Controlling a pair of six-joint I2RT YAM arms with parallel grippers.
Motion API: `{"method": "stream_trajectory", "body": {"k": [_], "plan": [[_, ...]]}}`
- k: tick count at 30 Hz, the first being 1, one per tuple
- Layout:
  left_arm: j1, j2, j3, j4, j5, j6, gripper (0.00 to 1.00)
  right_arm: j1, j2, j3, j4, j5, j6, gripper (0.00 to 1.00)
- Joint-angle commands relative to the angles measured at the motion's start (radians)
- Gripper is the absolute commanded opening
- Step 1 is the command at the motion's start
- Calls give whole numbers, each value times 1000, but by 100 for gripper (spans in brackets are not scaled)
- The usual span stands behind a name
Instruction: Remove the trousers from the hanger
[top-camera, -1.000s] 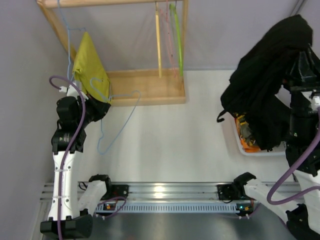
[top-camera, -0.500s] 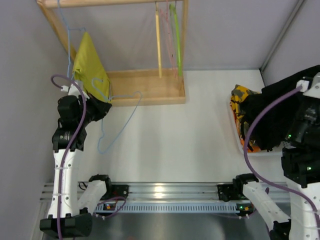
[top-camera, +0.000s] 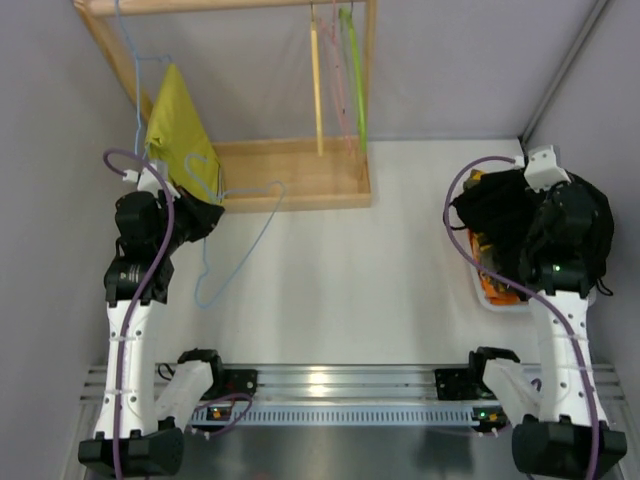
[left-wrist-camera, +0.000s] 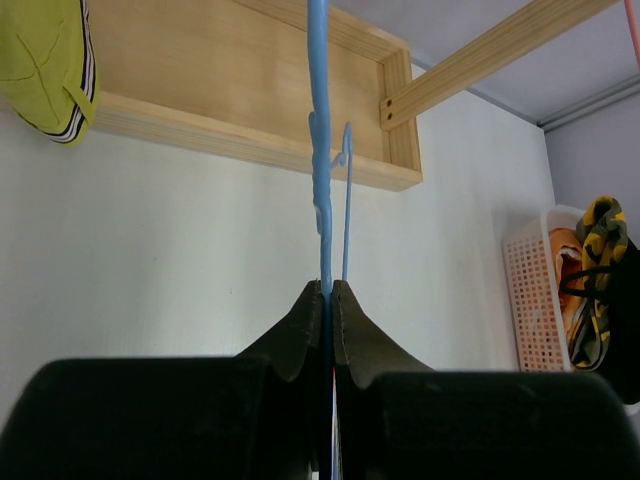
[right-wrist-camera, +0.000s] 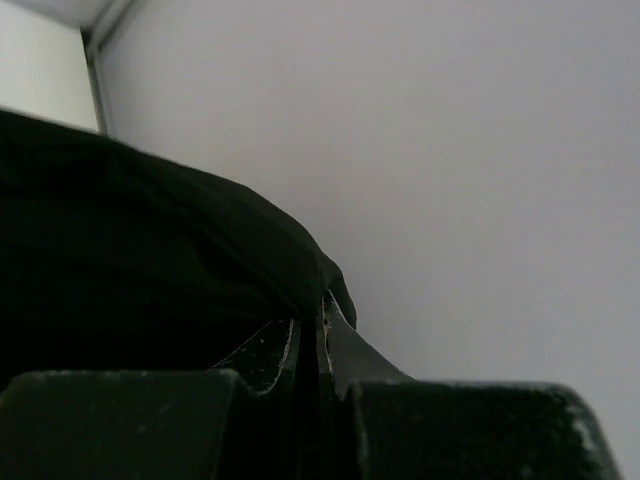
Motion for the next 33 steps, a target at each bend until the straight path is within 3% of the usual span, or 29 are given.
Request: {"method": "stream_trajectory", "body": {"k": [1, 9, 13, 22, 23, 24, 30, 33], "plan": [[-6, -32, 42, 77, 1, 30, 0, -140, 78, -14, 24, -147, 54, 0], [-9, -50, 29, 96, 7, 34, 0, -242, 309, -14, 82, -312, 118, 0], [-7, -38, 42, 96, 4, 59, 0, -255, 455, 86, -19, -411, 198, 0], [-12, 8, 90, 114, 36, 128, 0, -255, 486, 167, -159, -505, 272, 2], [-12, 11, 93, 117, 39, 131, 0, -255, 478, 195, -188, -511, 290, 6], [-12, 12, 96, 119, 42, 135, 0, -255, 469, 212, -203, -514, 299, 17], [-16, 6, 113, 128, 35, 188, 0, -255, 367, 319, -314, -563, 350, 60], [-18, 3, 115, 128, 33, 208, 0, -255, 310, 344, -343, -588, 368, 67]]}}
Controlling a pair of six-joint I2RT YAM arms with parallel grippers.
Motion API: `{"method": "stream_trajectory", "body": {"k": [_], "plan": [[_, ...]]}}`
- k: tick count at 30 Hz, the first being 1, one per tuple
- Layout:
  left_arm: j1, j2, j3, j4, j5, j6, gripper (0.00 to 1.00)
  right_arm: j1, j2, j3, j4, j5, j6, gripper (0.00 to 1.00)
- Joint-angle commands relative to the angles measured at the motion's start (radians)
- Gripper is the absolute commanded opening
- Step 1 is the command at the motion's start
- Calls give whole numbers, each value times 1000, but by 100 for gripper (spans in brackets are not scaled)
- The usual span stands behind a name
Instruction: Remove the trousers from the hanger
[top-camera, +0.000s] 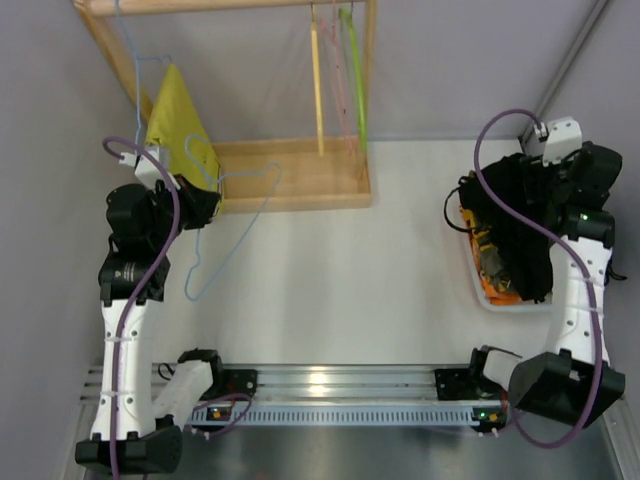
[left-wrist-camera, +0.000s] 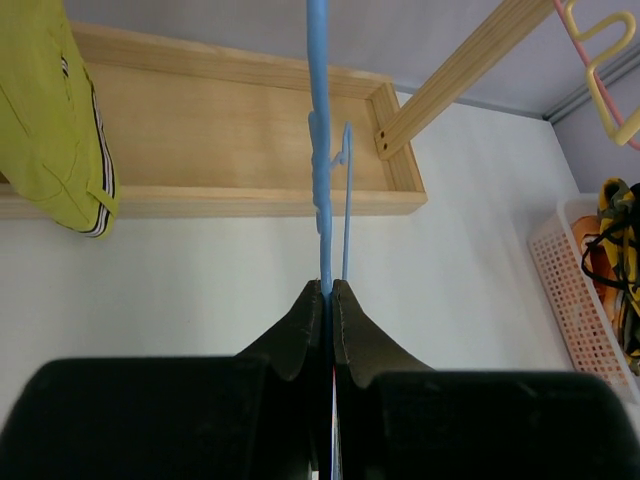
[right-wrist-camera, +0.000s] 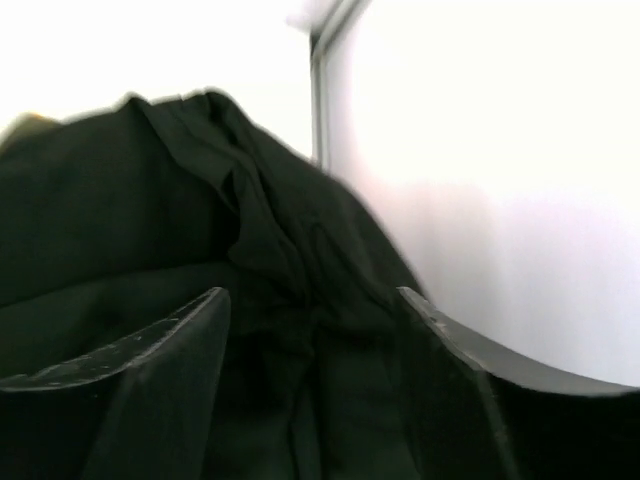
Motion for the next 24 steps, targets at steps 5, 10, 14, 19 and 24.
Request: {"method": "stream_trajectory", "body": {"k": [5, 10, 14, 19, 24], "plan": [[-6, -7, 55, 70, 18, 73, 0, -11, -138, 105, -106, -101, 73, 76], [-10, 15, 115, 70, 36, 125, 0, -11, -214, 147, -157, -207, 128, 97], [-20, 55, 177, 72, 41, 137, 0, -11, -256, 189, -177, -294, 213, 99], [-75, 148, 287, 72, -45, 166, 0, -11, -254, 260, -203, -325, 264, 99], [-262, 286, 429, 72, -392, 275, 0, -11, -247, 297, -212, -343, 288, 99]]}}
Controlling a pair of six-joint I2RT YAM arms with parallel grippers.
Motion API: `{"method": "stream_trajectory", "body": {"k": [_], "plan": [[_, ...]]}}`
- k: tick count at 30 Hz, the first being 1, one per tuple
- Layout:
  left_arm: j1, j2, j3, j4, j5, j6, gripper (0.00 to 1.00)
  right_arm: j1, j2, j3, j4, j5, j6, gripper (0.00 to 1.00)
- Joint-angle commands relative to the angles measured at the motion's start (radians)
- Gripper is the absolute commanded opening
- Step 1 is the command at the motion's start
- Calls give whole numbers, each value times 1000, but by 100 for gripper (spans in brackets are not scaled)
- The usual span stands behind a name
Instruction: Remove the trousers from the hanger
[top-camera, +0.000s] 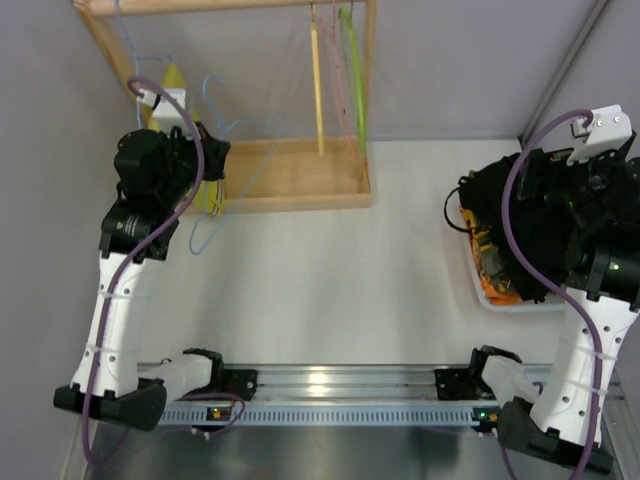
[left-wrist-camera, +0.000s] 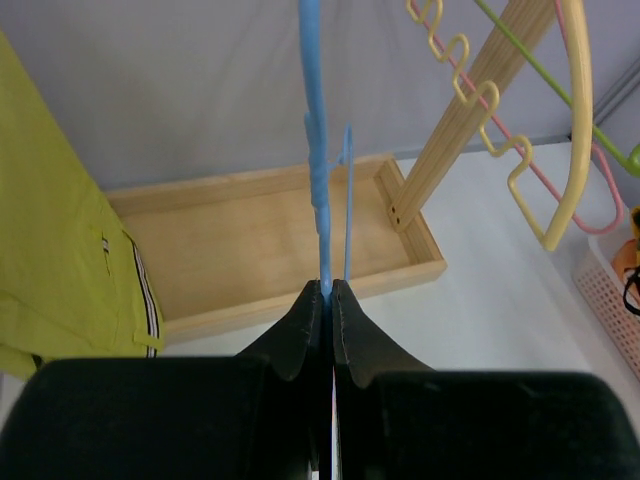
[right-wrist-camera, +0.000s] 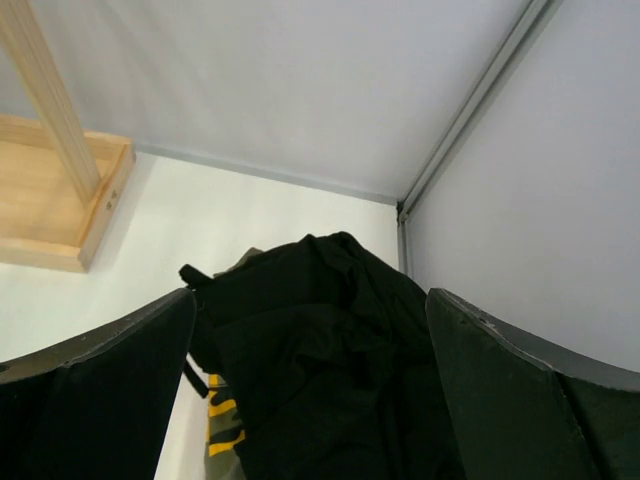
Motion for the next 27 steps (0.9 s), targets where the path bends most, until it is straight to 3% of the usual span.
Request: {"method": "stream_trajectory", "body": {"k": [1, 7, 17, 27], "plan": [[-118, 83, 146, 68, -278, 105, 0, -11, -1, 41, -19, -42, 45, 99], [-247, 284, 407, 68, -507, 172, 0, -11, -10, 41, -14, -31, 39, 99], [-327, 569, 743, 129, -648, 286, 0, -11, -22, 25, -19, -14, 31, 99], [-326, 660, 745, 331, -688, 379, 0, -11, -36, 12, -17, -1, 13, 99]]}}
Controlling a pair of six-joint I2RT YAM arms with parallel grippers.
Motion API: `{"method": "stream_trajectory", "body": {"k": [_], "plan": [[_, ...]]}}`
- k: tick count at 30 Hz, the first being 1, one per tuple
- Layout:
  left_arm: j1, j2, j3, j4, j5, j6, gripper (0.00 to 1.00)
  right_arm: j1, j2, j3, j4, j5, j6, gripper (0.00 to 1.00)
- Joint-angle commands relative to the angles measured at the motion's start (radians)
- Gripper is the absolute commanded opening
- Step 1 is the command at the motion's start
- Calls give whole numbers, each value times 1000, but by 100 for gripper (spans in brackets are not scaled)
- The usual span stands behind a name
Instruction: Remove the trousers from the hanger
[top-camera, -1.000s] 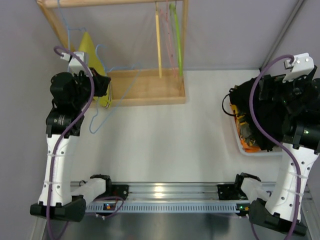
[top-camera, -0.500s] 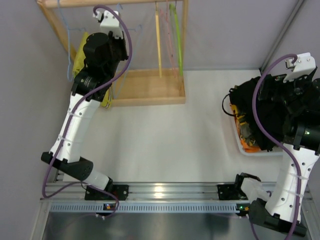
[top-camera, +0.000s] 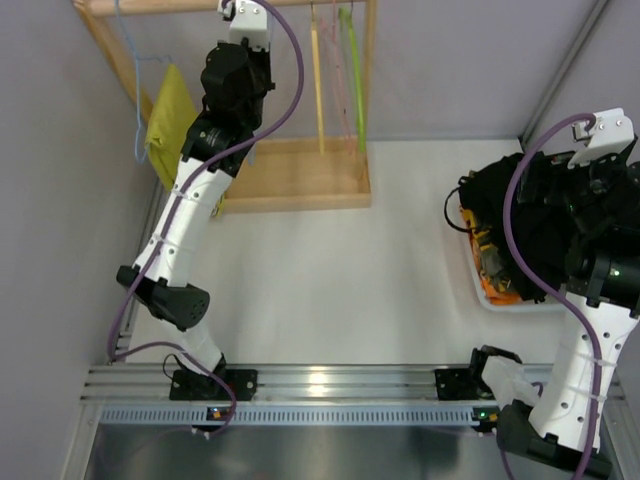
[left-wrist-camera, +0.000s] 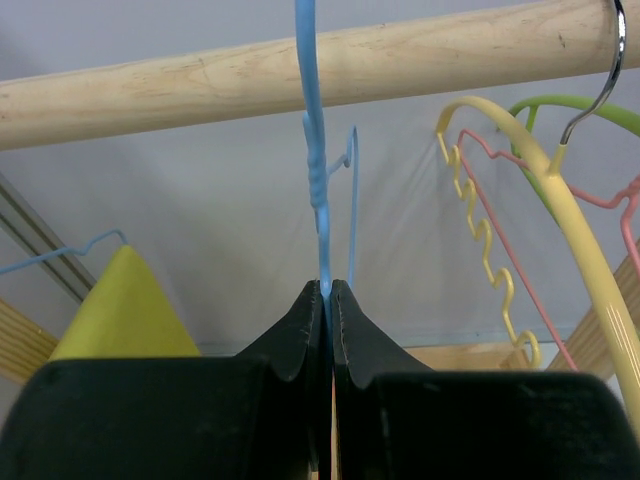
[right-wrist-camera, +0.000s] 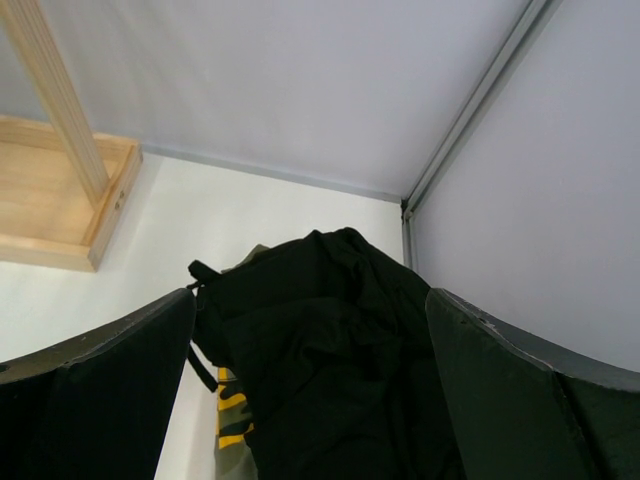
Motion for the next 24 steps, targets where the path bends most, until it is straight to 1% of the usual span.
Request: {"method": "stream_trajectory", "body": {"k": [1, 5, 12, 19, 24], "plan": [[0, 21, 40, 157, -36, 59, 0, -11, -14, 3, 4, 6, -10, 99], [-1, 59, 46, 206, -27, 73, 0, -11, -16, -6, 4, 6, -5, 99], [-1, 139, 80, 324, -18, 209, 0, -11, -29, -14, 6, 3, -4, 99], [-1, 200, 98, 324, -20, 228, 0, -11, -36, -8, 7, -10, 2, 99], [-5, 189, 25, 324, -29, 226, 0, -11, -43, -9, 0, -8, -2, 99]]}}
